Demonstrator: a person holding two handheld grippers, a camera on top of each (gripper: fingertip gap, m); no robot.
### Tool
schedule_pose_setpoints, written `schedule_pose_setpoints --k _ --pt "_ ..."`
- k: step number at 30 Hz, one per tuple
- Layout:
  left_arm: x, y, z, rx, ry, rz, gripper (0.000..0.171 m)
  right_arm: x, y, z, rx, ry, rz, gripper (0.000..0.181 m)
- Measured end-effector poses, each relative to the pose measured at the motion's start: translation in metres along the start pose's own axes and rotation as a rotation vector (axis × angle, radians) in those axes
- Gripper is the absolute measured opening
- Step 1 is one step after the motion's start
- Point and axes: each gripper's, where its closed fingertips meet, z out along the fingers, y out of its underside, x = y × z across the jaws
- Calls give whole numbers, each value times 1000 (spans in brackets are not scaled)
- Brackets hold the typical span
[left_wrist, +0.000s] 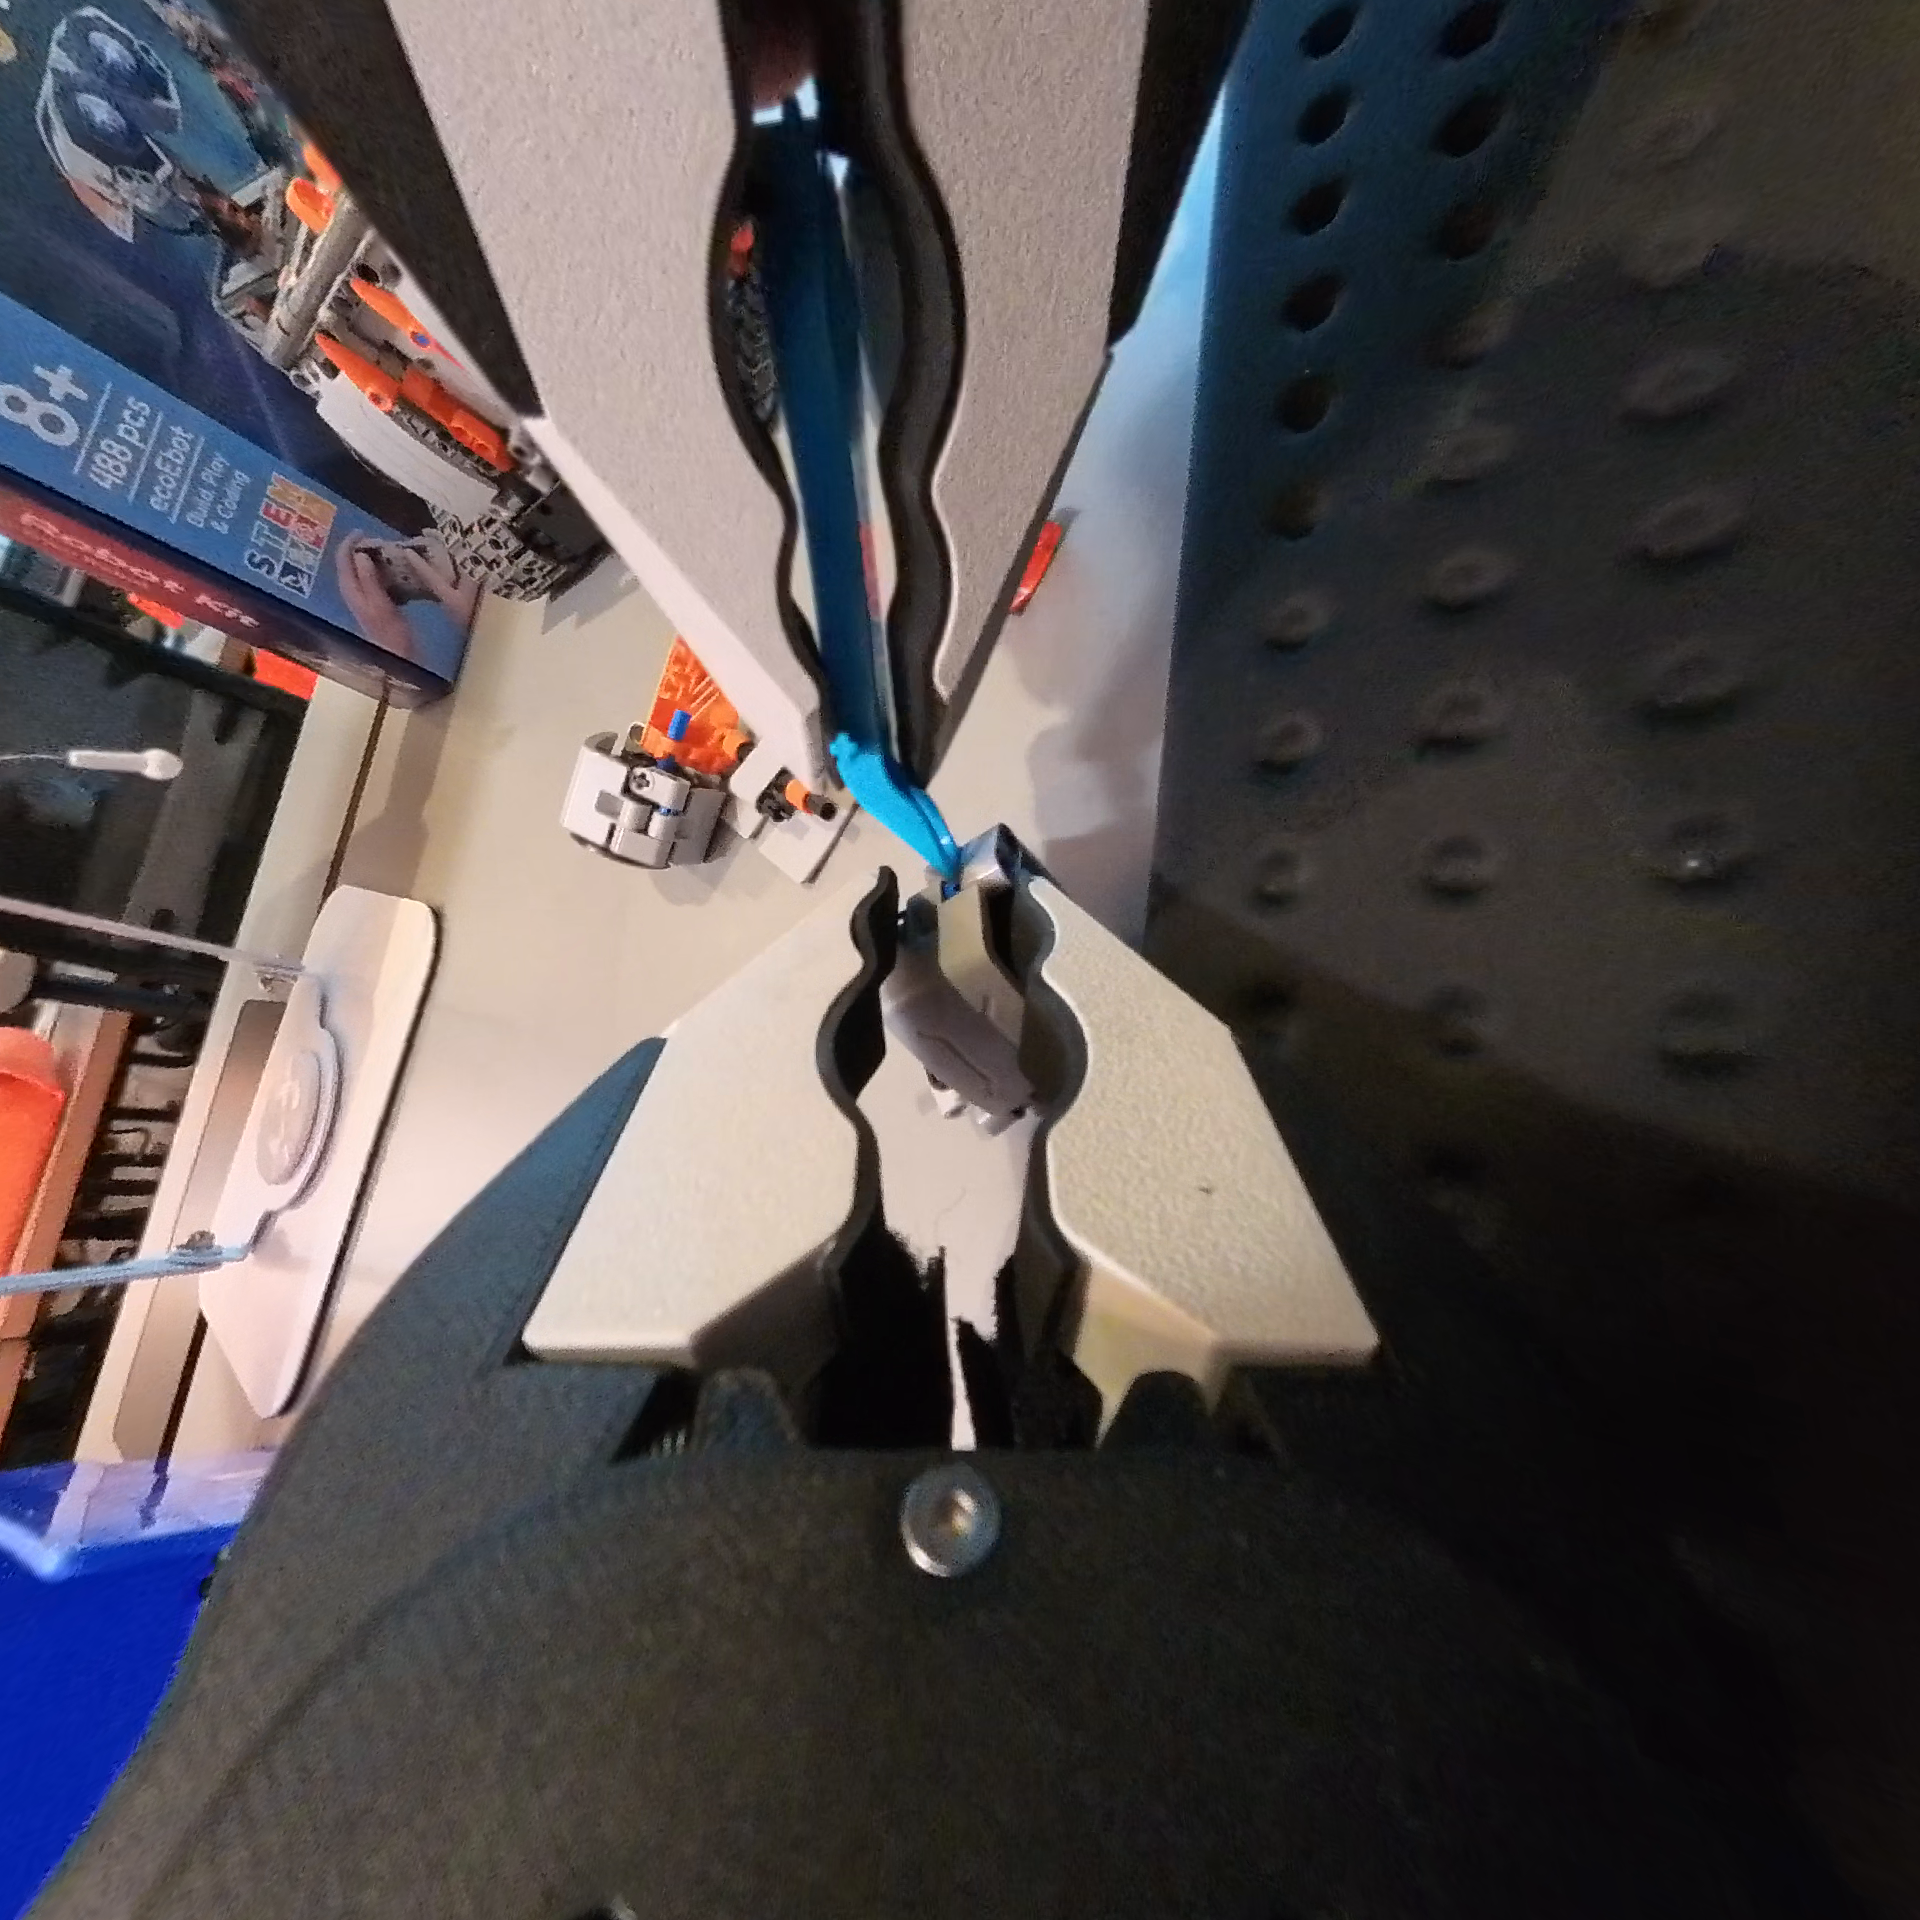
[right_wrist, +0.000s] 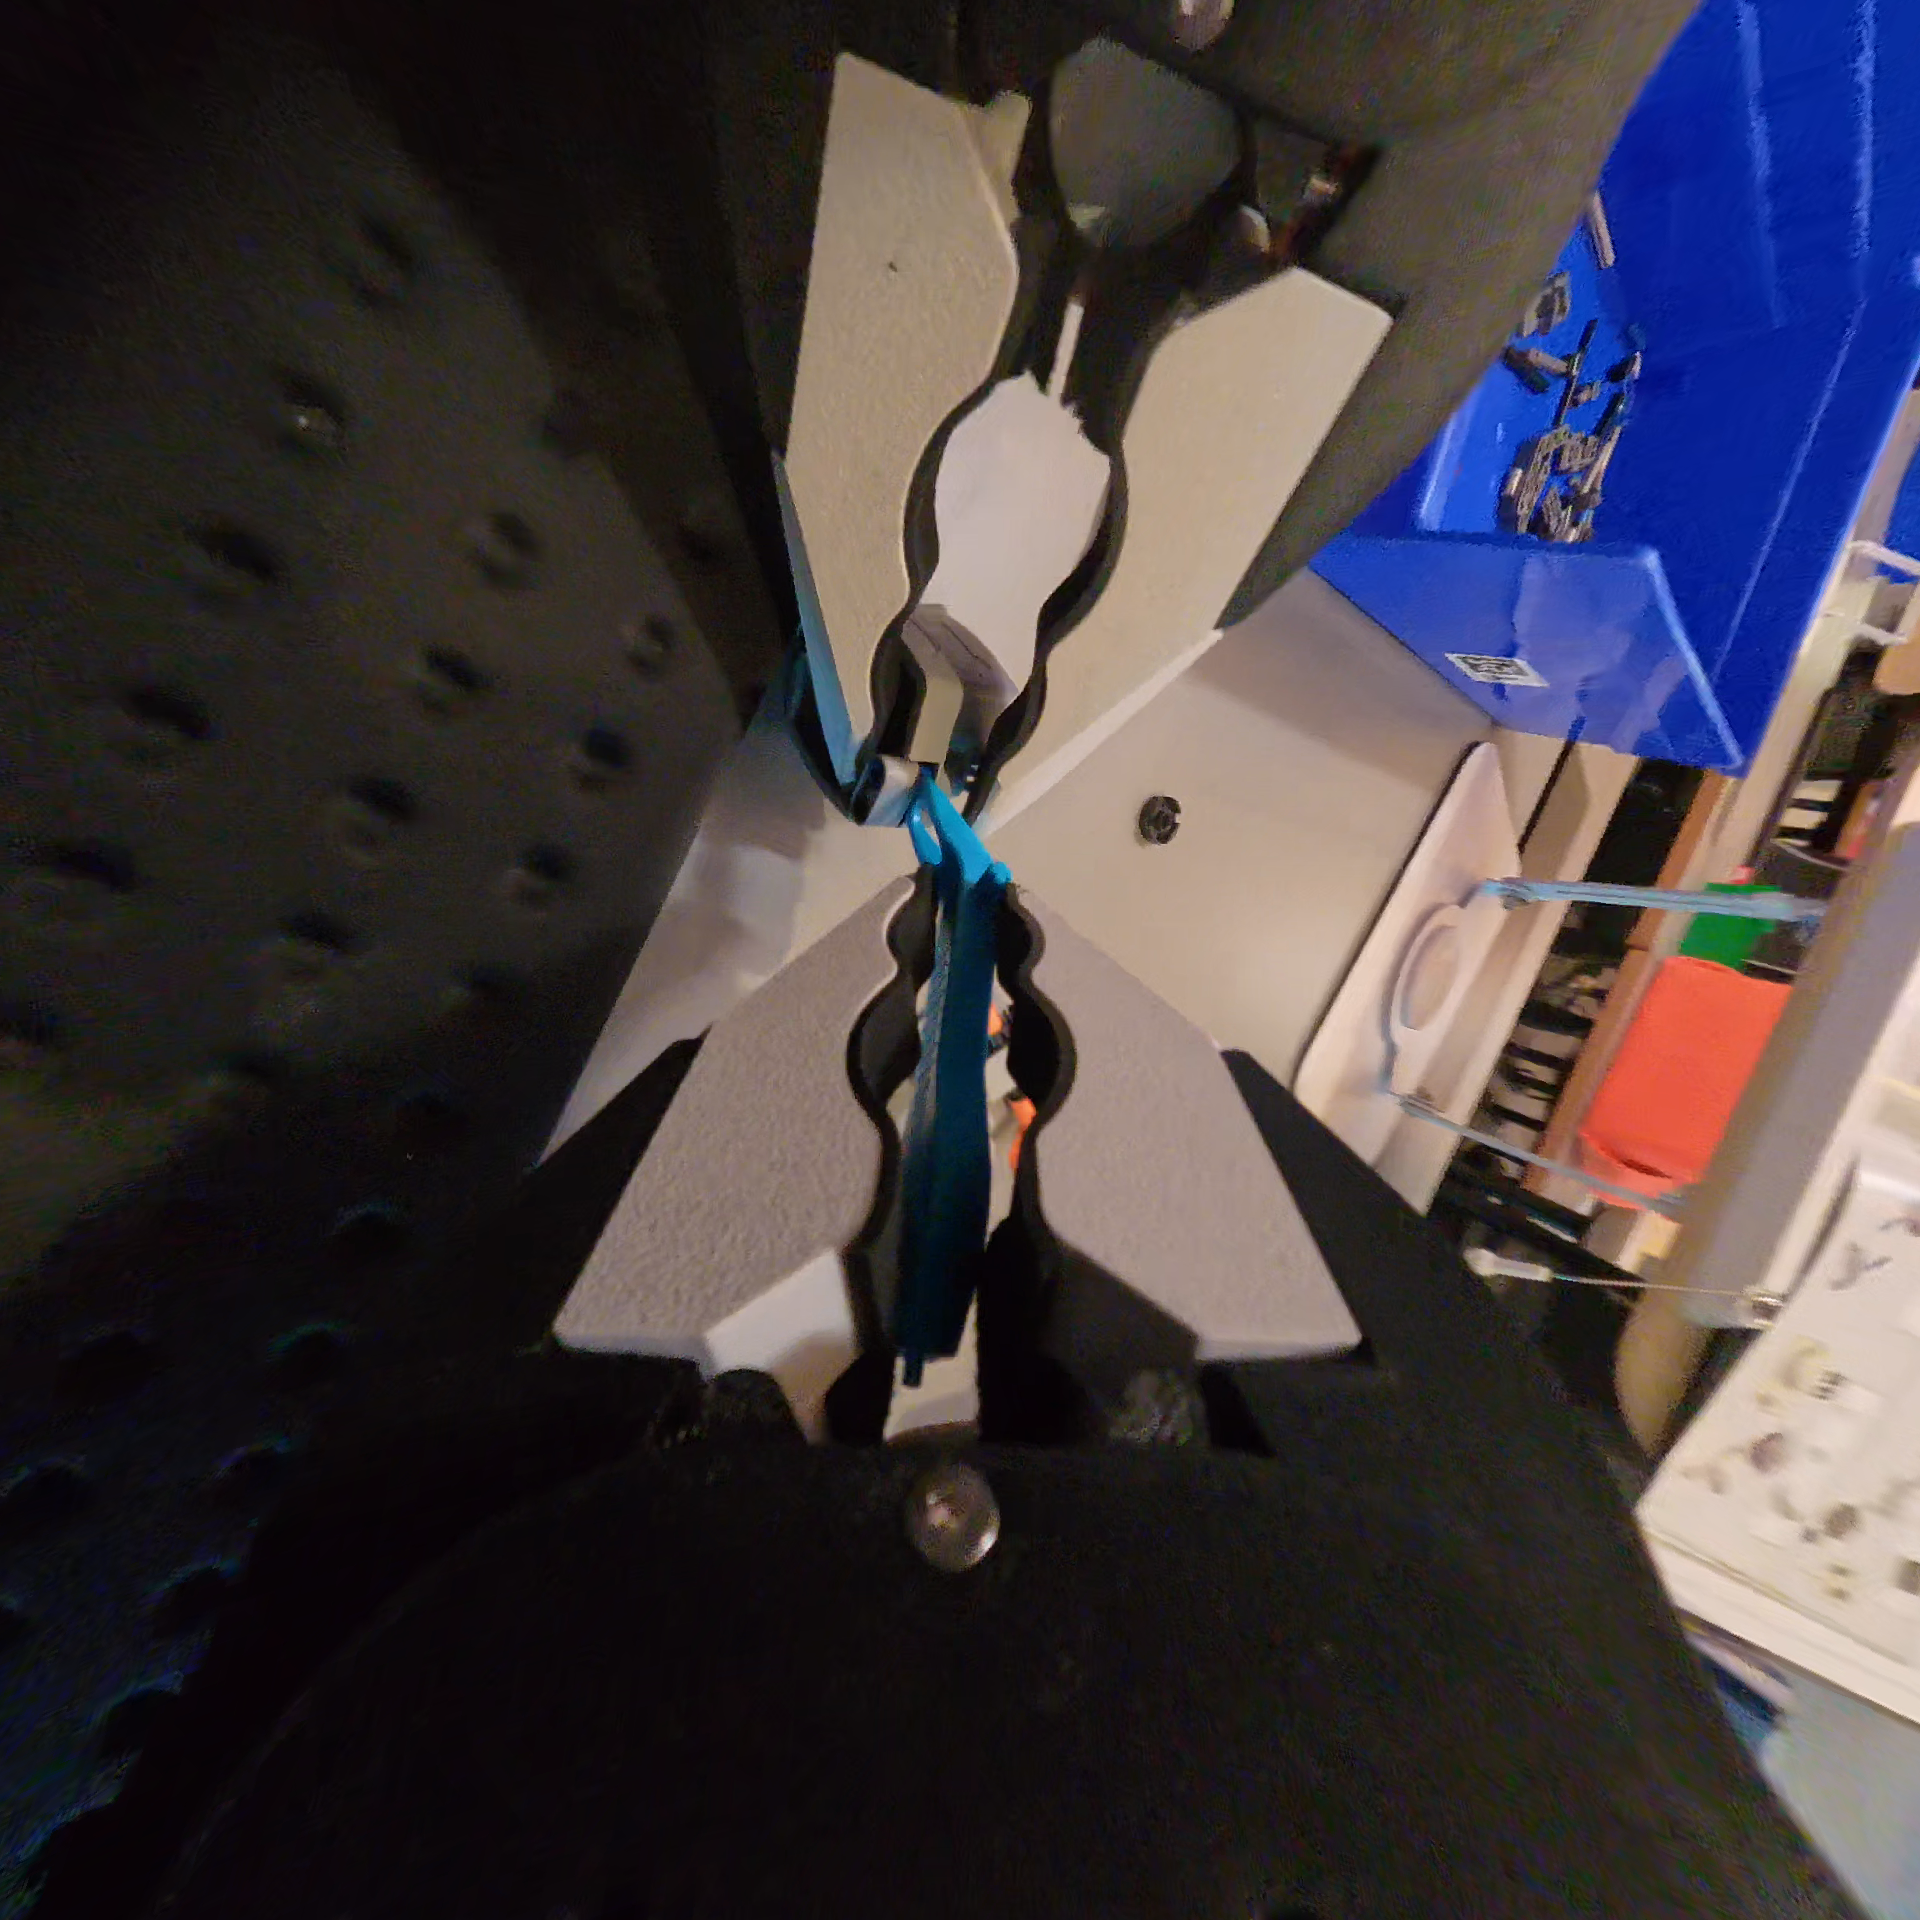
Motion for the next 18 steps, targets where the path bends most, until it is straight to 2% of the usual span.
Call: schedule_pose_setpoints --k 5,9,11,15,18 --pt "-1 0 2 -15 -11 2 17 0 2 2 -11 -51 -13 7" --pt "0 -1 4 -23 -20 11 17 -5 7 4 59 -122 199 6" --pt "3 -6 4 -7 -17 30 15 -21 15 12 34 -184 234 6" --pt "-1 -4 6 -27 -38 28 14 -18 15 14 110 -163 381 5" --pt "-3 -3 6 -29 -45 21 15 -14 15 15 157 -153 425 5"
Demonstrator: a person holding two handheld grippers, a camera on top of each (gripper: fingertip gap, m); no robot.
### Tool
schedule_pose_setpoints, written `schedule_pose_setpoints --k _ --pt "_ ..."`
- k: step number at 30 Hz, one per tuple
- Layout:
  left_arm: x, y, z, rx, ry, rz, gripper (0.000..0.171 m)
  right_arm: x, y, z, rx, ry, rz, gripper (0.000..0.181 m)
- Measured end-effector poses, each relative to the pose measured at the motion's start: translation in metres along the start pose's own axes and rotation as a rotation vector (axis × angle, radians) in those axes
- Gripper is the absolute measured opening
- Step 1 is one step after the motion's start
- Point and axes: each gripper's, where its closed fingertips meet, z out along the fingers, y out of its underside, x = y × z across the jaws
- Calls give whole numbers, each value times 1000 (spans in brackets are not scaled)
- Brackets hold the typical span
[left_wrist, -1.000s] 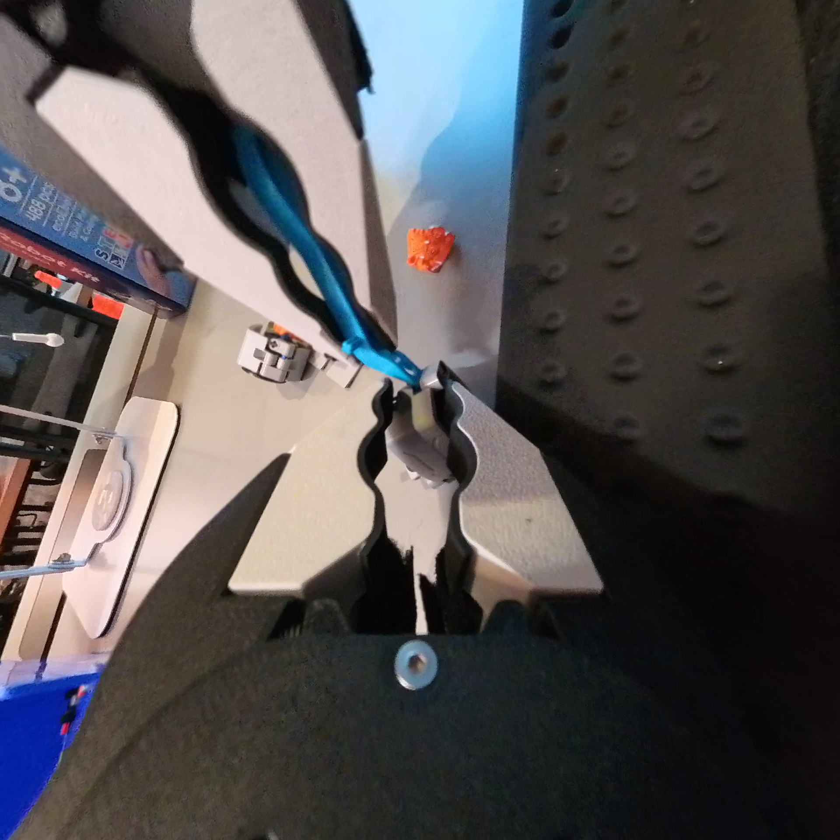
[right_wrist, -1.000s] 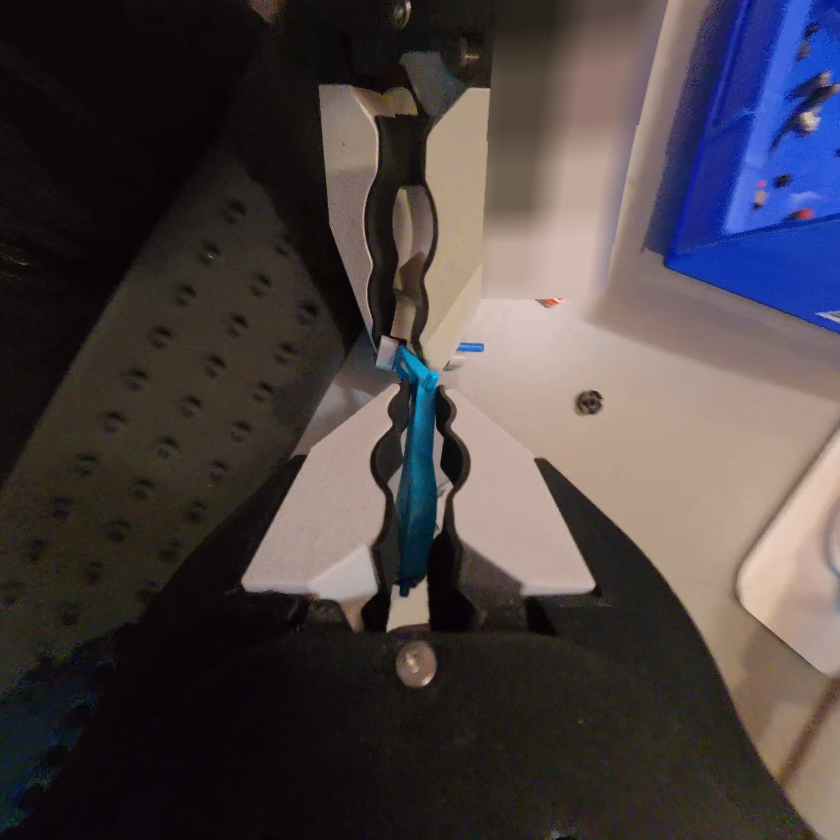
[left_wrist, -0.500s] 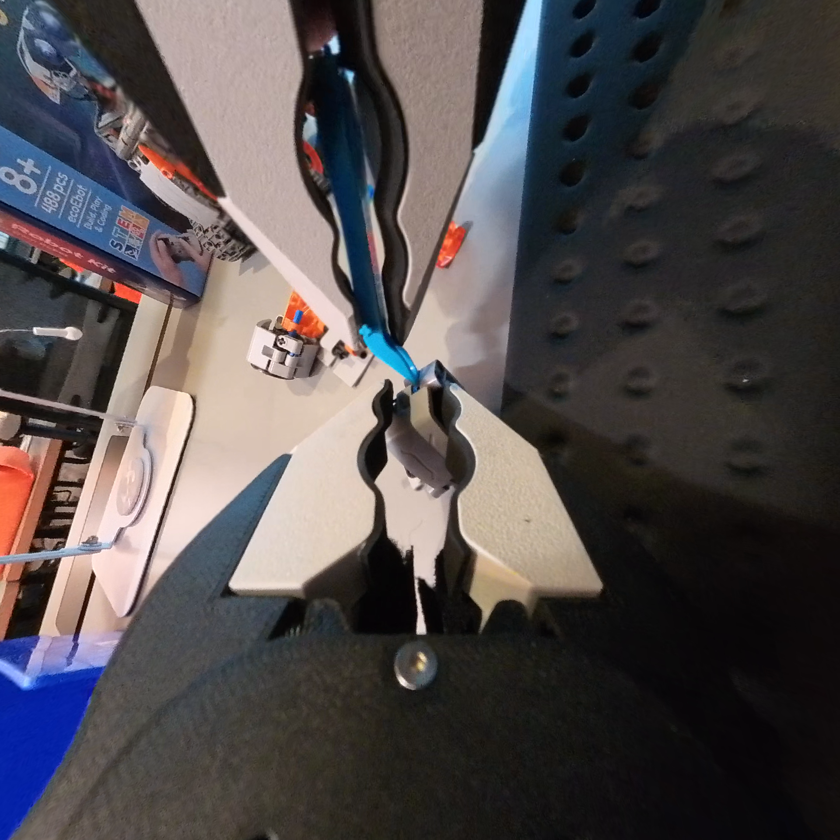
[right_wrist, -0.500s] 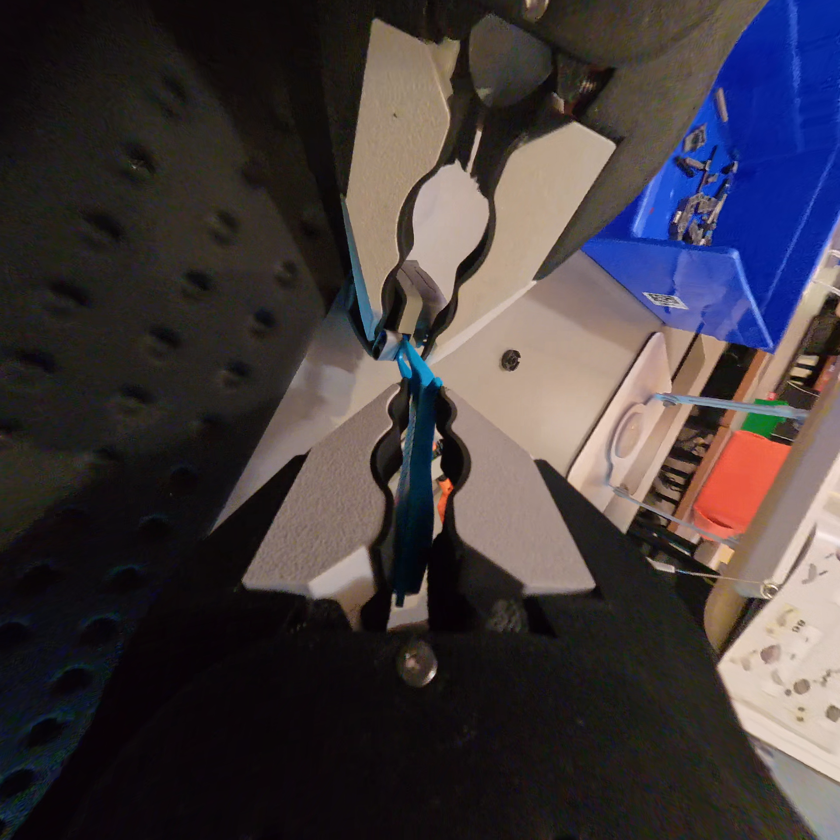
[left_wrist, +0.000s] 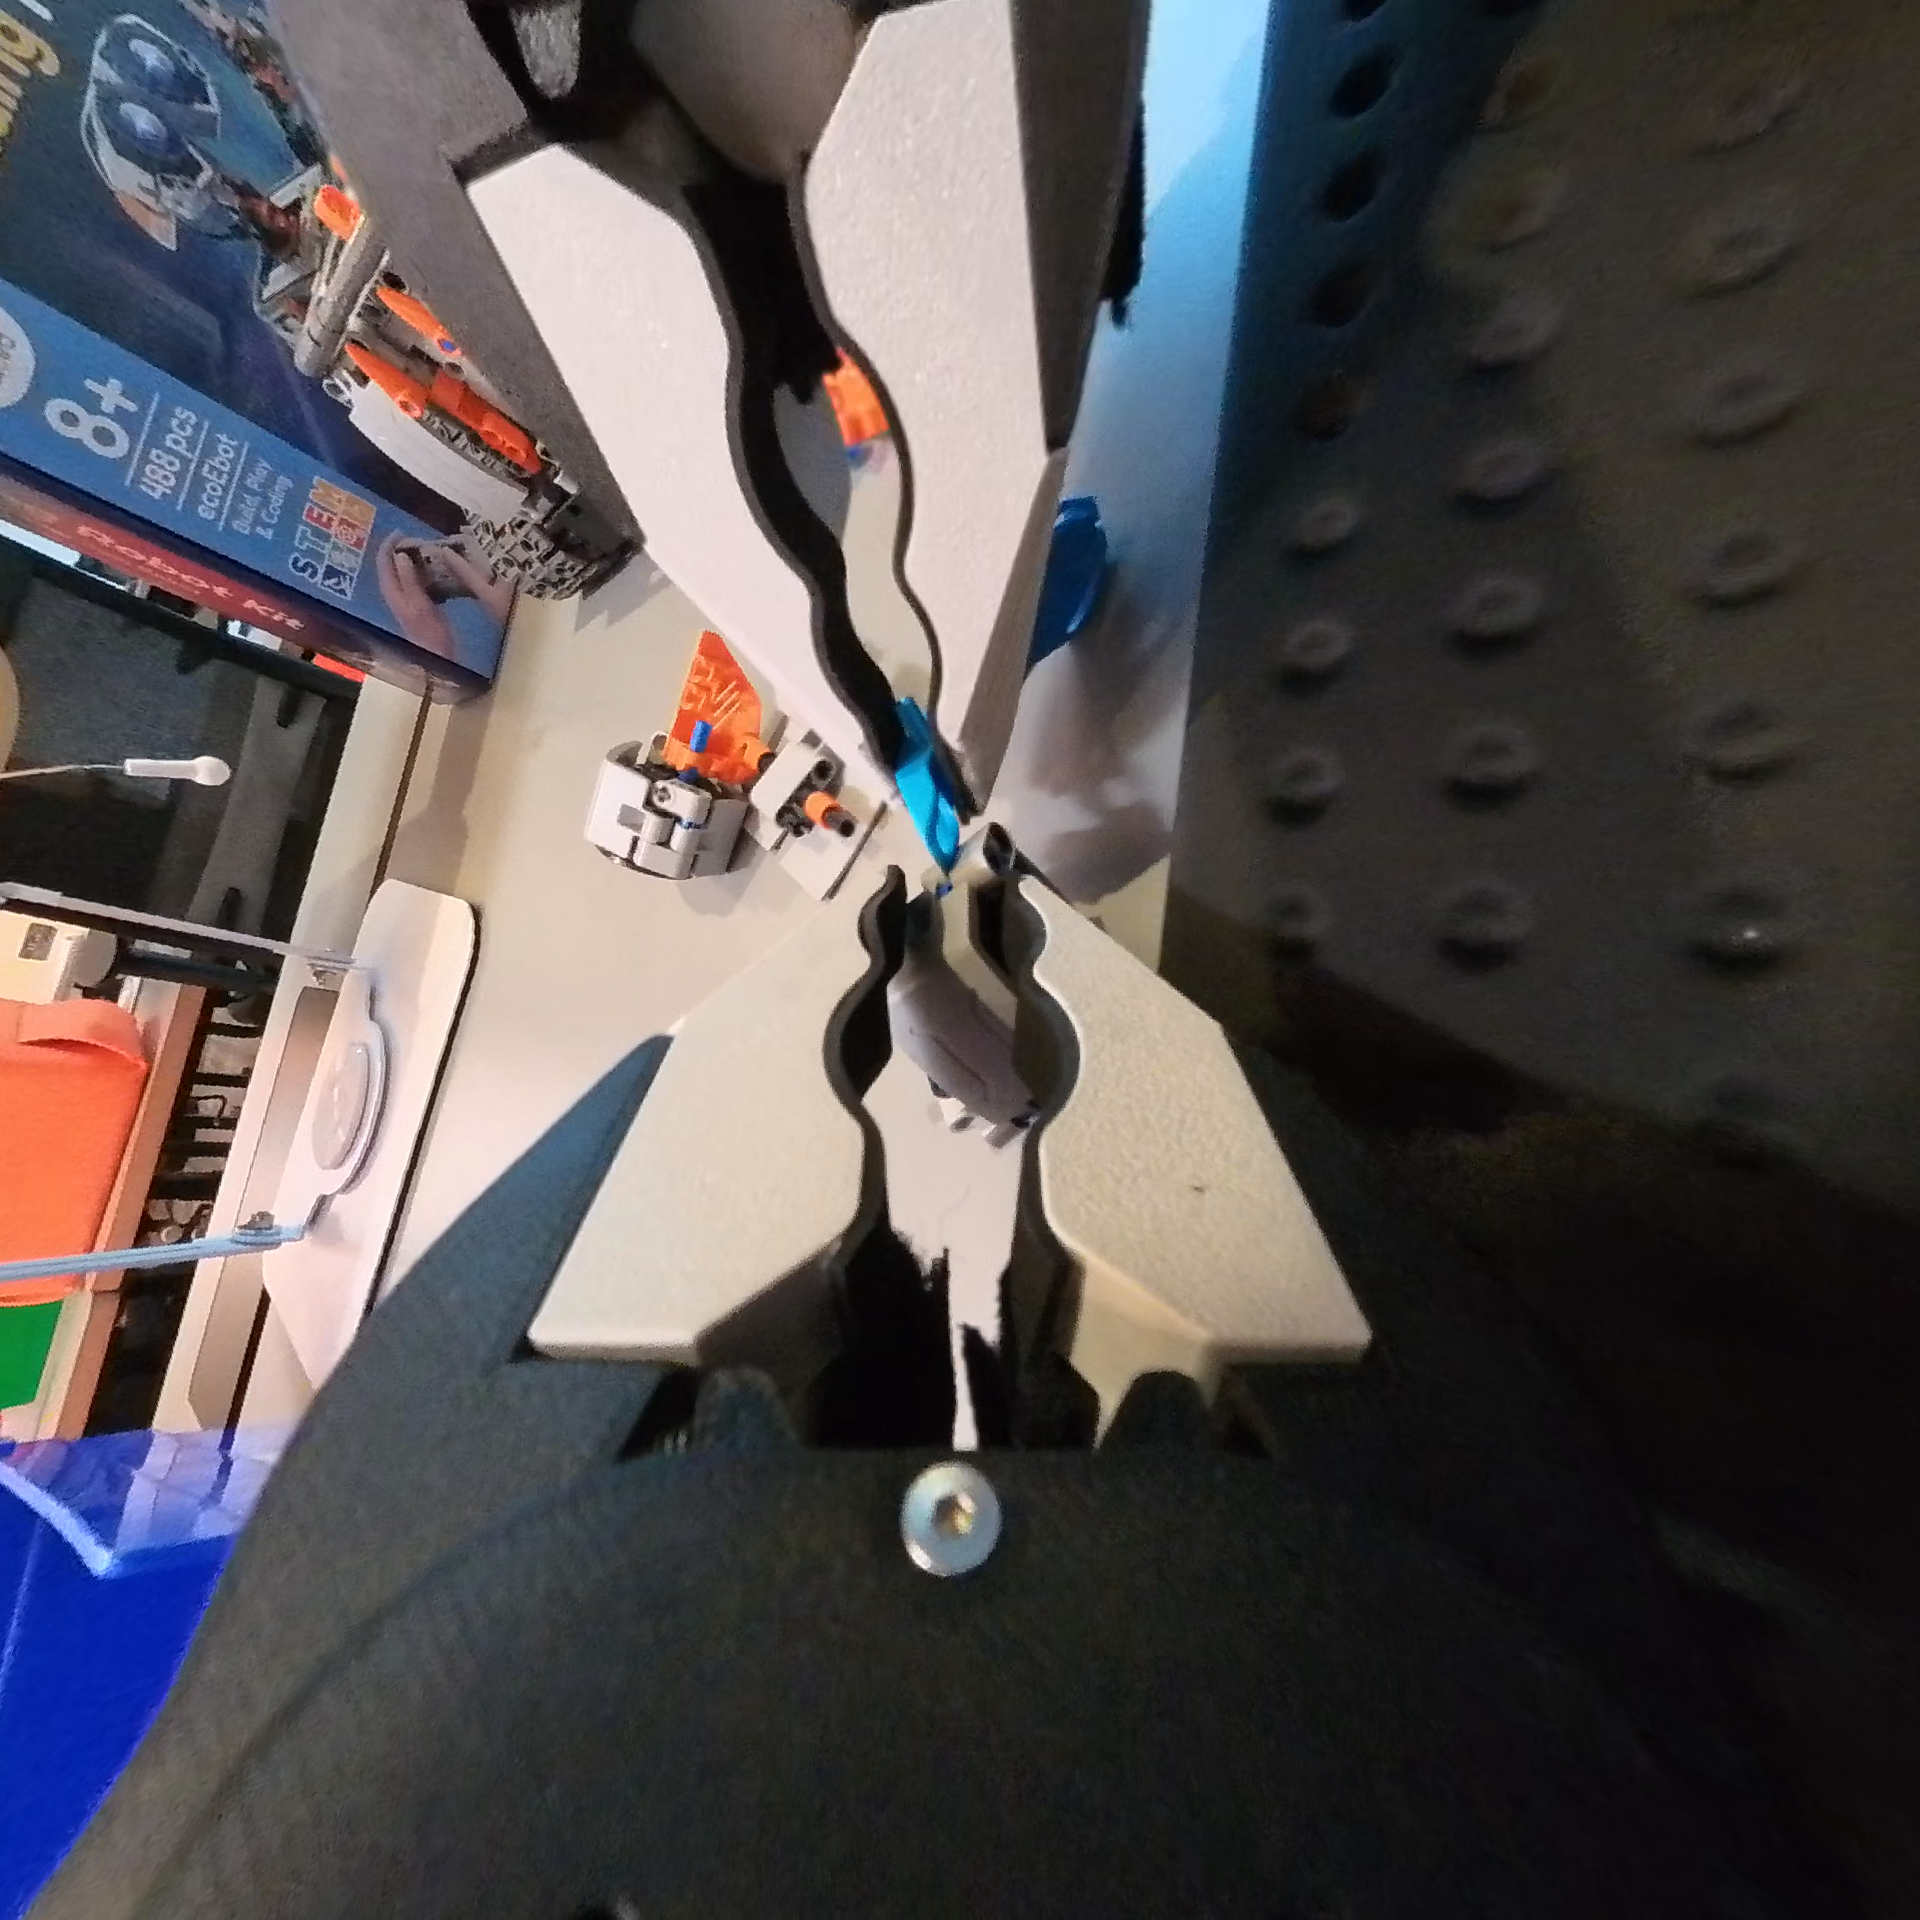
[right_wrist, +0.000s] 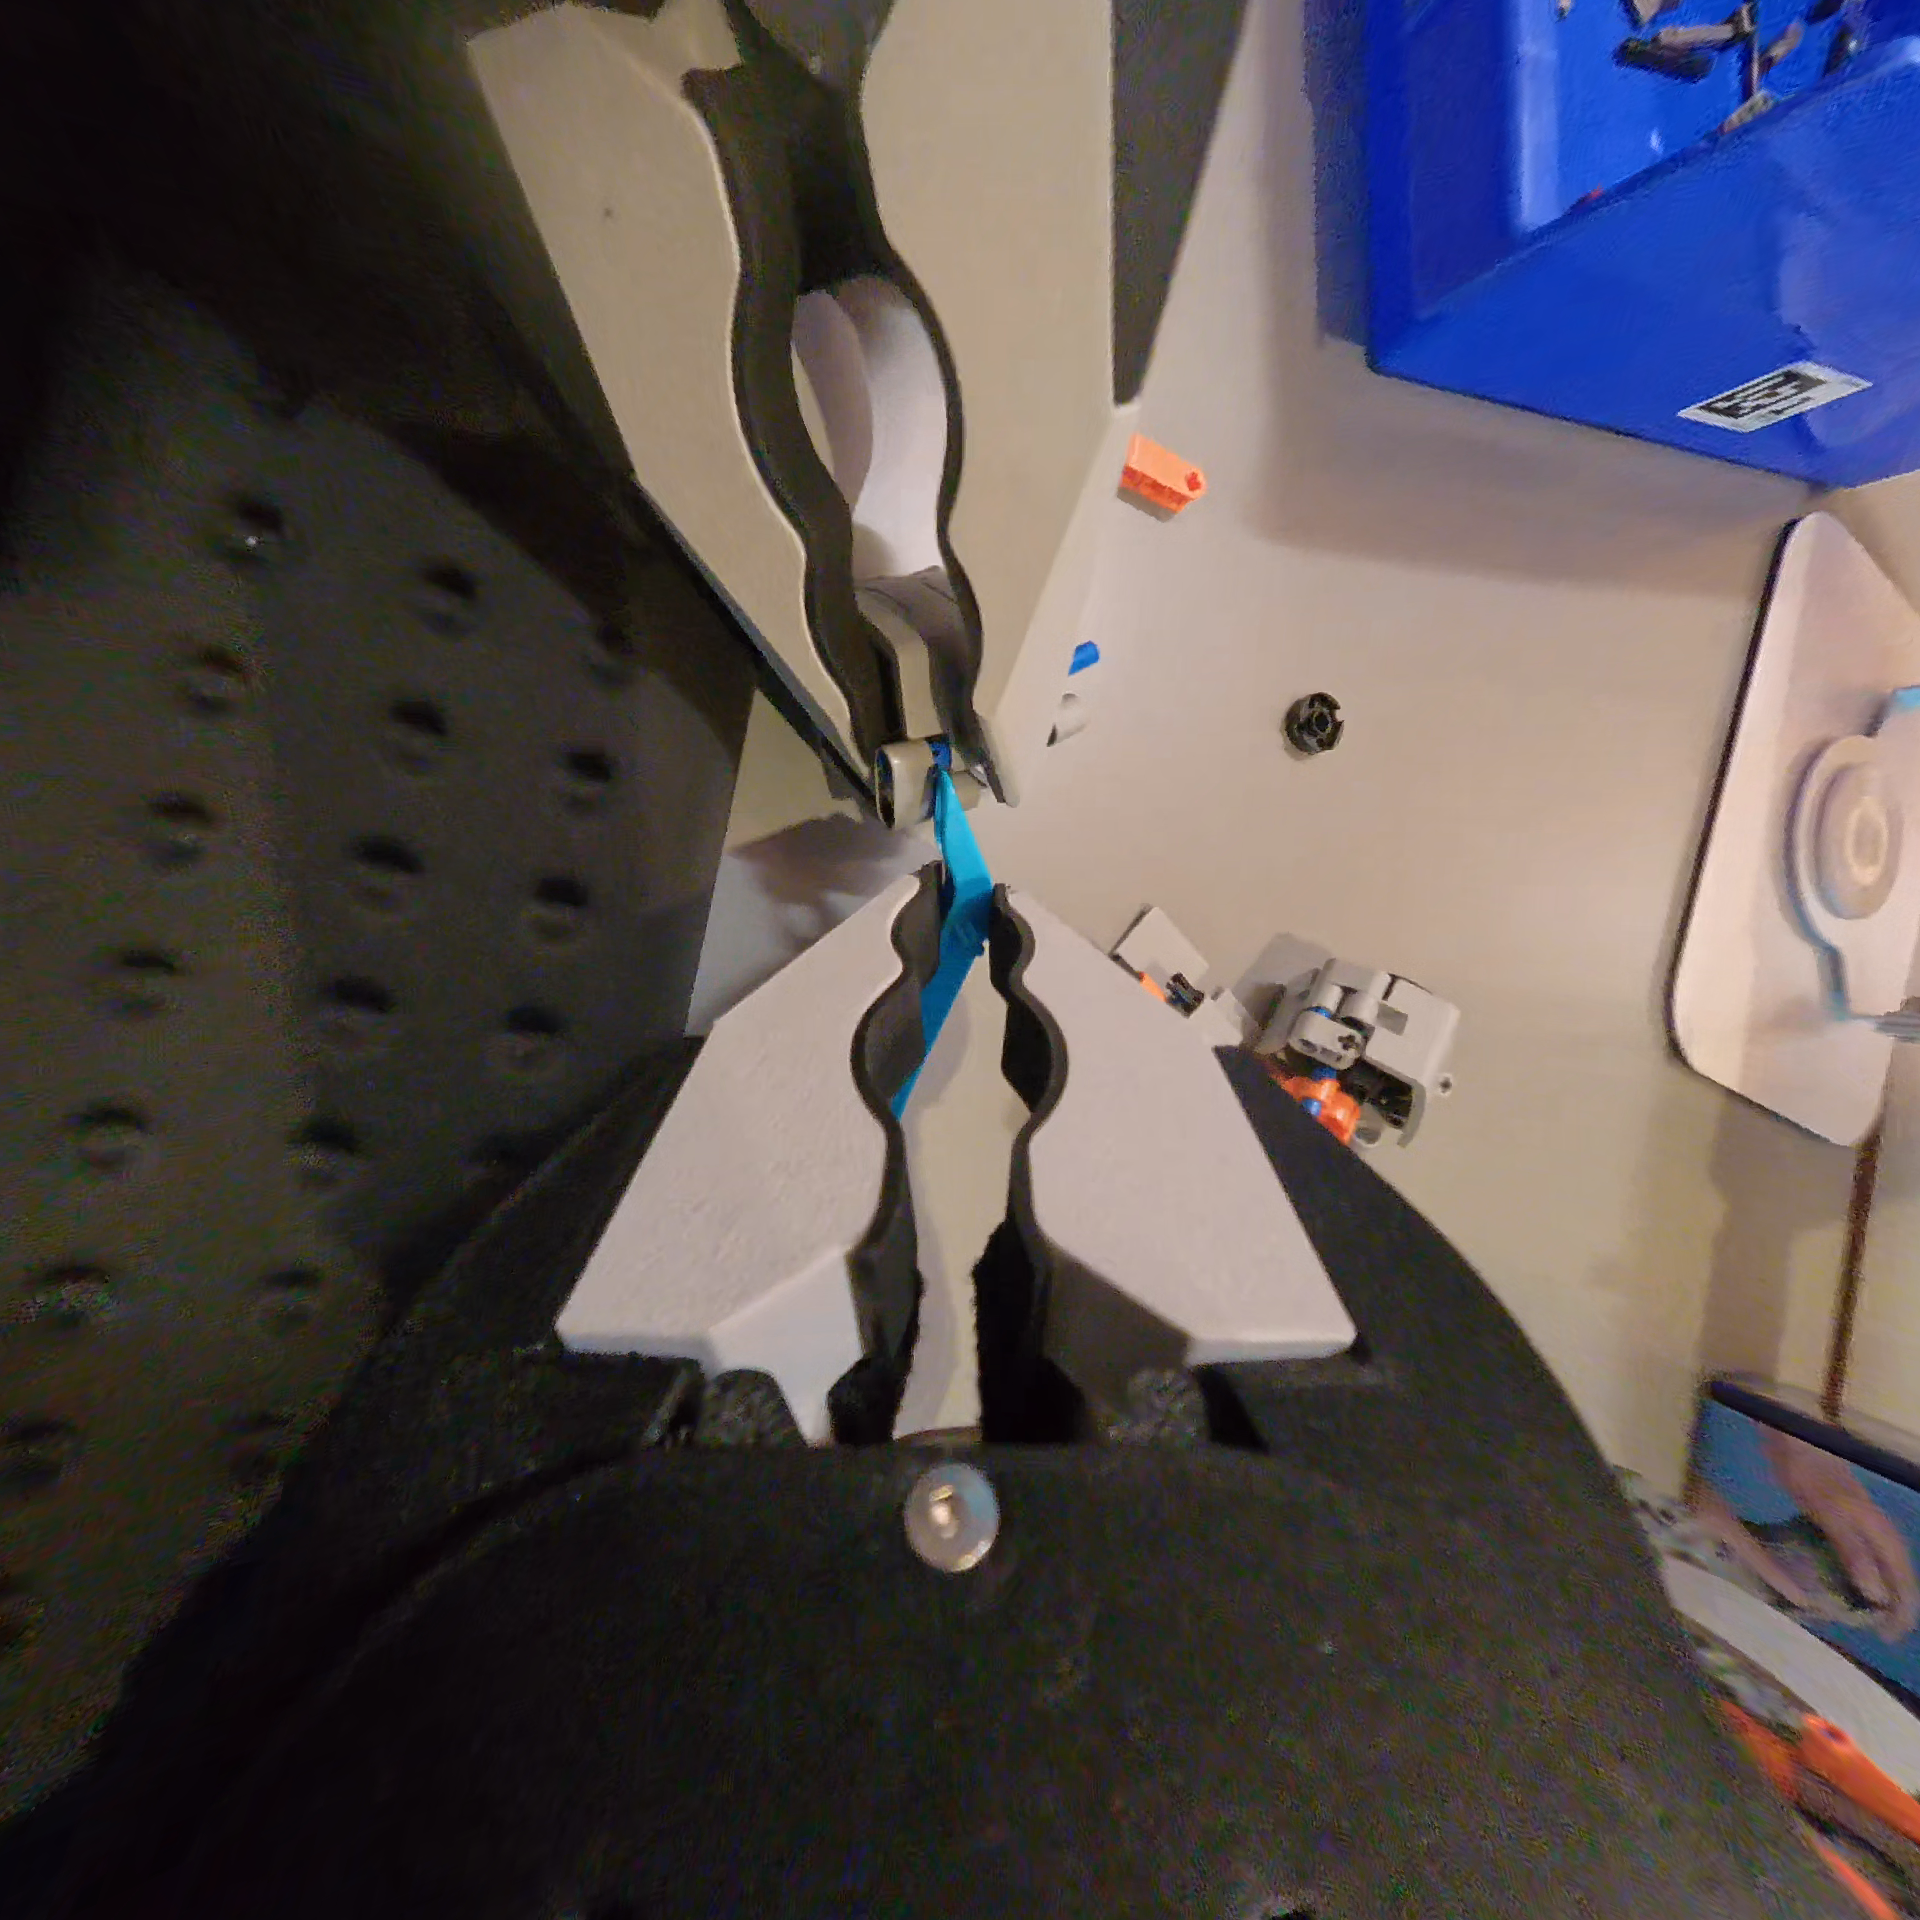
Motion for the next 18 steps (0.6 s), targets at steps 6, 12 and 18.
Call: schedule_pose_setpoints --k 6,12,18 --pt "-1 0 1 7 5 -12 16 2 -6 0 142 -41 71 6" --pt "-3 0 0 14 -1 -13 18 5 -3 -3 141 41 79 6" --pt "-4 2 -4 14 14 -65 38 4 5 -9 172 28 128 7"
